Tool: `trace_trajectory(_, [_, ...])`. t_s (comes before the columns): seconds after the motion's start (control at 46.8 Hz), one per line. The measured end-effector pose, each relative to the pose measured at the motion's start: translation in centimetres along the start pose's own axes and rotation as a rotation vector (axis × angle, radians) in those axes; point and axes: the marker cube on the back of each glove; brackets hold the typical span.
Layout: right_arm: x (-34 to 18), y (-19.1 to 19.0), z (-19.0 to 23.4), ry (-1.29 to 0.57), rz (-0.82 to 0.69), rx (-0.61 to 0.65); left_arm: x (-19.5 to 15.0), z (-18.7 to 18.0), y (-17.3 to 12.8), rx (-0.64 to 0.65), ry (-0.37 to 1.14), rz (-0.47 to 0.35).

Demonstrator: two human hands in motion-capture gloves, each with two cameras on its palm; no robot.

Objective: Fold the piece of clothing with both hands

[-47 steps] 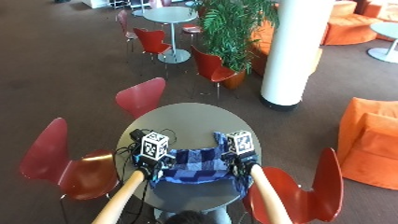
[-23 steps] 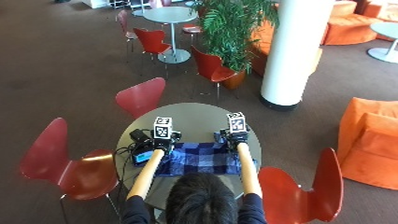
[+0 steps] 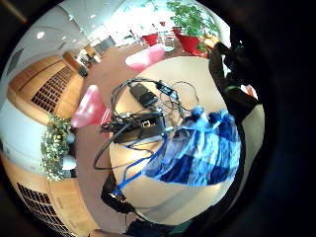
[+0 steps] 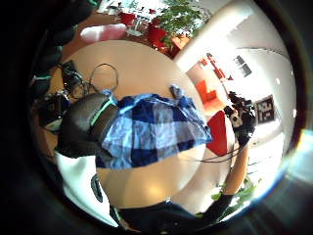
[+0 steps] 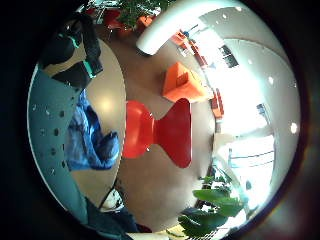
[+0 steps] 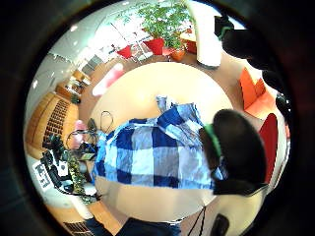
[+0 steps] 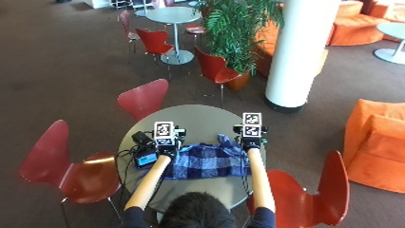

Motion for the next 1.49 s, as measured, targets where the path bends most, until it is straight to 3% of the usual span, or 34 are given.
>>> trace_trajectory(0.043, [0.2, 0.5, 0.5, -0.031, 0.007, -0.044, 0.9, 0.5, 3.2, -0.191, 0.053, 0.034])
trace_trajectory(0.171, [0.5, 2.8, 5.4, -0.156, 0.078, -0.342, 2.3, -2.0, 10.7, -0.467, 0.097, 0.096])
trace_trajectory(0.256, [0.4, 4.6, 9.3, -0.224, 0.117, -0.539, 2.8, -0.8, 14.3, -0.635, 0.152, 0.111])
trace_trajectory(0.384, [0.1, 5.3, 14.7, -0.238, 0.194, -0.579, 2.4, 1.3, 18.2, -0.819, 0.081, 0.041])
trace_trajectory(0.47, [-0.5, 5.9, 16.5, -0.178, 0.19, -0.552, 1.5, 3.3, 18.9, -0.821, 0.002, 0.001])
trace_trajectory(0.555, [-0.9, 6.0, 16.5, -0.148, 0.175, -0.49, 0.9, 5.6, 17.5, -0.704, -0.002, 0.019])
trace_trajectory(0.641, [-1.0, 6.0, 16.0, -0.166, 0.145, -0.476, 1.0, 4.9, 18.8, -0.853, 0.034, -0.006])
trace_trajectory(0.705, [-0.9, 5.8, 15.8, -0.17, 0.134, -0.458, 1.2, 5.2, 19.0, -0.894, 0.037, -0.016])
trace_trajectory(0.94, [0.7, 7.0, 15.8, -0.197, 0.065, -0.543, 2.5, 6.1, 20.7, -0.879, -0.011, -0.023])
trace_trajectory(1.153, [2.6, 5.8, 16.2, -0.186, 0.143, -0.401, 3.2, 6.0, 21.2, -0.832, -0.01, -0.012])
trace_trajectory(1.303, [2.1, 6.5, 15.6, -0.172, 0.1, -0.484, 3.3, 5.9, 20.5, -0.87, 0.003, 0.019])
trace_trajectory(1.431, [1.6, 5.7, 13.7, -0.174, 0.045, -0.445, 3.5, 5.5, 20.0, -0.919, 0.029, 0.036])
trace_trajectory(1.495, [1.5, 6.1, 12.5, -0.163, 0.053, -0.494, 3.6, 5.2, 19.8, -0.947, 0.043, 0.039])
